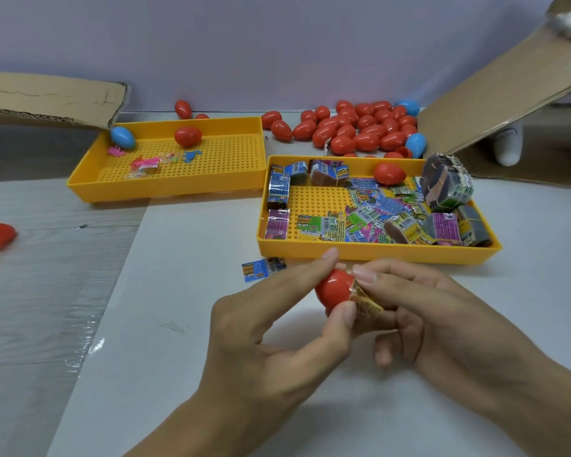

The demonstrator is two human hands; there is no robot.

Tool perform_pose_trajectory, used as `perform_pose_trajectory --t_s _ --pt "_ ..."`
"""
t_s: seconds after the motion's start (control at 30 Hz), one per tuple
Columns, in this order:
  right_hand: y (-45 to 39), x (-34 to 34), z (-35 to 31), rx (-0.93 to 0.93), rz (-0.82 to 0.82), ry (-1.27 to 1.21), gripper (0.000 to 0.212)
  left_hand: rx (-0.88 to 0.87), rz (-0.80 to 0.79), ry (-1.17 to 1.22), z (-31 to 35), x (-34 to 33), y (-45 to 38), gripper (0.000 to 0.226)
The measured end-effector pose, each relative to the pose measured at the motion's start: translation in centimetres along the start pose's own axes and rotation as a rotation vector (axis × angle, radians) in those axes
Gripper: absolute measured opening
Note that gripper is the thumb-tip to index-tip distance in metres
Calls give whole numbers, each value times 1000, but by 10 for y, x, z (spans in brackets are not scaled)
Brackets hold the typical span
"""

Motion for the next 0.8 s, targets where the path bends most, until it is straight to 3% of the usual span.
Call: perform_pose_trajectory --t_s 0.17,0.33,0.8 --pt "-2 6 6 -41 62 -44 35 53 -91 6 -8 -7 -2 40" --pt "-3 8 7 -61 51 -71 35 37 -165 -9 -9 -13 -1 47" --pt "-5 16 10 -91 62 -118 30 63 -188 -11 -14 -16 1 45"
Point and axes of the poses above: each hand's wrist, its own y-axis away from the middle knuckle, its own x-axis out of the back of the hand, z = x × y, the point moved 8 cm from there along -y, towards the middle knuckle, and after that the axes turned 2 degrees about x, right-handed, at the moved point
